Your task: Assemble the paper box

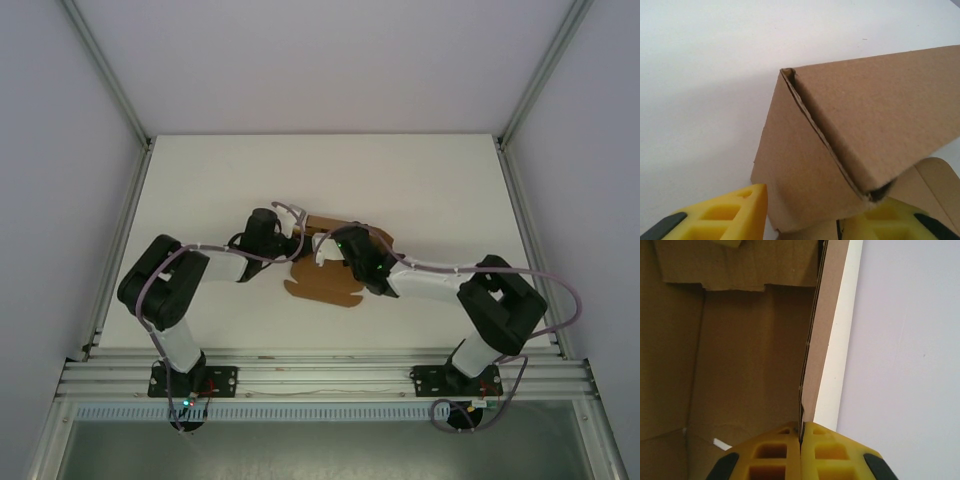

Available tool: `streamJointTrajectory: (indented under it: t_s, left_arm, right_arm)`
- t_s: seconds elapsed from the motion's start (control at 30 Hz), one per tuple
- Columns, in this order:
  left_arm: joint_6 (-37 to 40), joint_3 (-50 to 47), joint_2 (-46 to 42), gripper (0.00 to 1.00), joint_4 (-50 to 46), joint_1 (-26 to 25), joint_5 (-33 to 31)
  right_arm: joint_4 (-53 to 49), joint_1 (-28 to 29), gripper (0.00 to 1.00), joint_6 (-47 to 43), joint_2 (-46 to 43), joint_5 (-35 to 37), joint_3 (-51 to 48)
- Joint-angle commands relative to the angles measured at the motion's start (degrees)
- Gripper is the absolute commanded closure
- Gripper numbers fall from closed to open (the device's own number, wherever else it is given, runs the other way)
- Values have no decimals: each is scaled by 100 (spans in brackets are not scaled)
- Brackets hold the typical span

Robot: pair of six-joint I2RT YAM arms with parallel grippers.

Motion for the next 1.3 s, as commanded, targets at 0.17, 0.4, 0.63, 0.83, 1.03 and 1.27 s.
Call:
streamJointTrajectory:
  t_s: [0.17,0.4,0.63,0.83,1.03,1.27]
  left_arm:
    - [433,217,121,69,317,-250,-1167]
    - [509,312,75,66,104,-295,-1007]
    - [623,336,-43,43,-193,-70,-389]
    - [855,364,-31,65,-173,16,-166]
    - [793,614,286,60,-83,-24,-23]
    - [811,843,466,78,-78,-170,-593]
  right_arm:
    - [-1484,48,100,659,-188,-394,456]
    - [-1629,46,100,647,-30,-250,575]
    - [-1414,29,100,507,86,-193,556]
    - [-1657,-76,100,668,13,-549,664]
    - [-2054,-82,100,853,207,-822,982]
    - [-2245,-104,100,1117,365,-1027,1224]
